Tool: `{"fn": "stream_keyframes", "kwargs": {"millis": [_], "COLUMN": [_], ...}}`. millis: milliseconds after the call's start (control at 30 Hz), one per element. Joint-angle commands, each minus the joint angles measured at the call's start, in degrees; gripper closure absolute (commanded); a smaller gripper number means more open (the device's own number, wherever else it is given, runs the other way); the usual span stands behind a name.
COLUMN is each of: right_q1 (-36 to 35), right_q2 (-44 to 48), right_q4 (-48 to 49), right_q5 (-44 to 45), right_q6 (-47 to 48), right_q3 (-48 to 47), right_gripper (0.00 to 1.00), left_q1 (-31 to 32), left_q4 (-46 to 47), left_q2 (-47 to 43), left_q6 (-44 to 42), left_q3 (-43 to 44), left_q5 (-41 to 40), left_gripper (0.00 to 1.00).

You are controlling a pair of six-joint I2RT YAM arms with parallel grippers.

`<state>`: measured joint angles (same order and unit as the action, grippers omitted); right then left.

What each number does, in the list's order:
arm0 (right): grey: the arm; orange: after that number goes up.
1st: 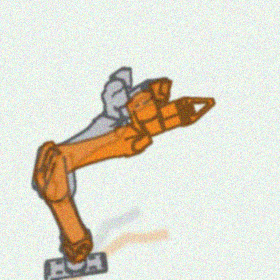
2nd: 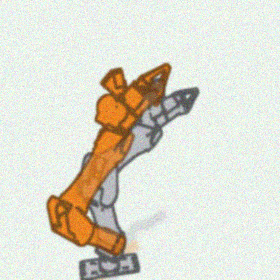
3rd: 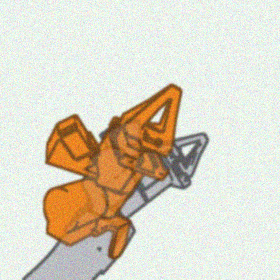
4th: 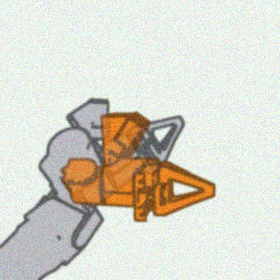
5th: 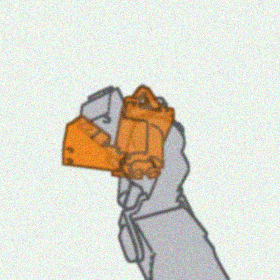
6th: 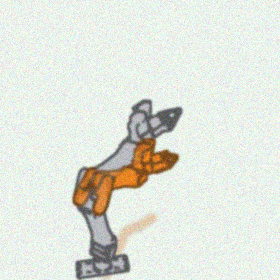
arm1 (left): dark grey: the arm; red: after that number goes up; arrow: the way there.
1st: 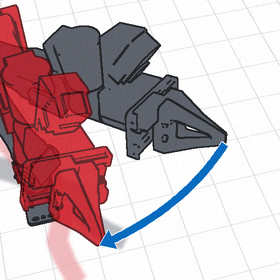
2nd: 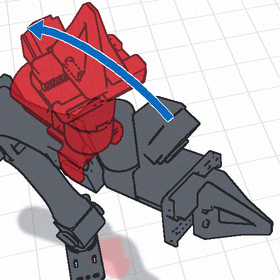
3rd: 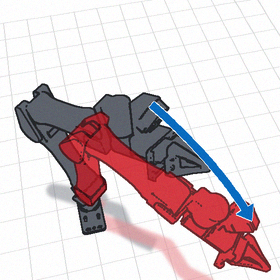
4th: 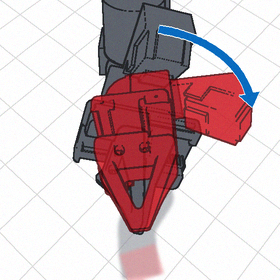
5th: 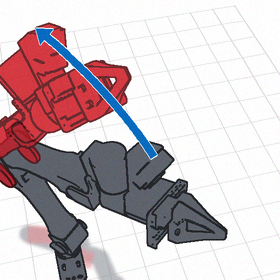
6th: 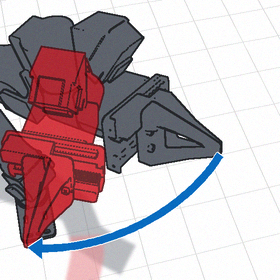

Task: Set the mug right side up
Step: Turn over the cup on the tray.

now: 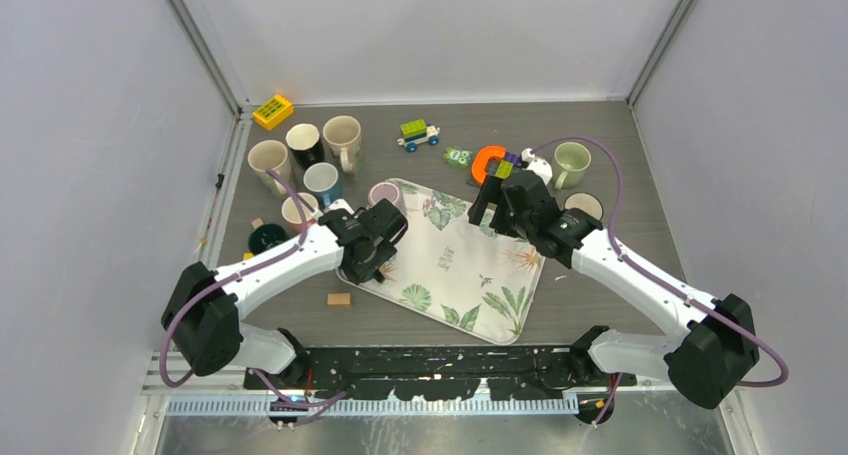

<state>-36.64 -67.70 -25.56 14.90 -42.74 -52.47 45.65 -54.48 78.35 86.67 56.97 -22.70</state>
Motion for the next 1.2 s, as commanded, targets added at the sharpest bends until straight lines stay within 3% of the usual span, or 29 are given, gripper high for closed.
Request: {"fn": "stream_keyframes", "kwargs": {"millis": [0, 1000, 1167], "right_q1": [-0.1, -0.1, -0.1], "right_q2": [1.9, -0.8, -0.8], "right_q4": [0.3, 1.3, 1.3], "right_q5": [0.6, -0.7, -0.7], "right_q6": [1.6, 0.4, 0.4], "right_q3": [-2.0, -1.5, -1.5], "right_gripper": [0.00, 0.00, 0.00], "left_q1": [0.0, -0.1, -0.1], "left_q4": [1.8, 6.0, 6.7], "left_q2": [0.9, 2.8, 2.5], "left_q6": [4.1, 8.2, 8.0], "left_q3": [-0.2, -5.3, -5.9], "left_q5": [-4.8, -7.1, -6.9], "left_gripper": [0.41, 0.62, 0.71]}}
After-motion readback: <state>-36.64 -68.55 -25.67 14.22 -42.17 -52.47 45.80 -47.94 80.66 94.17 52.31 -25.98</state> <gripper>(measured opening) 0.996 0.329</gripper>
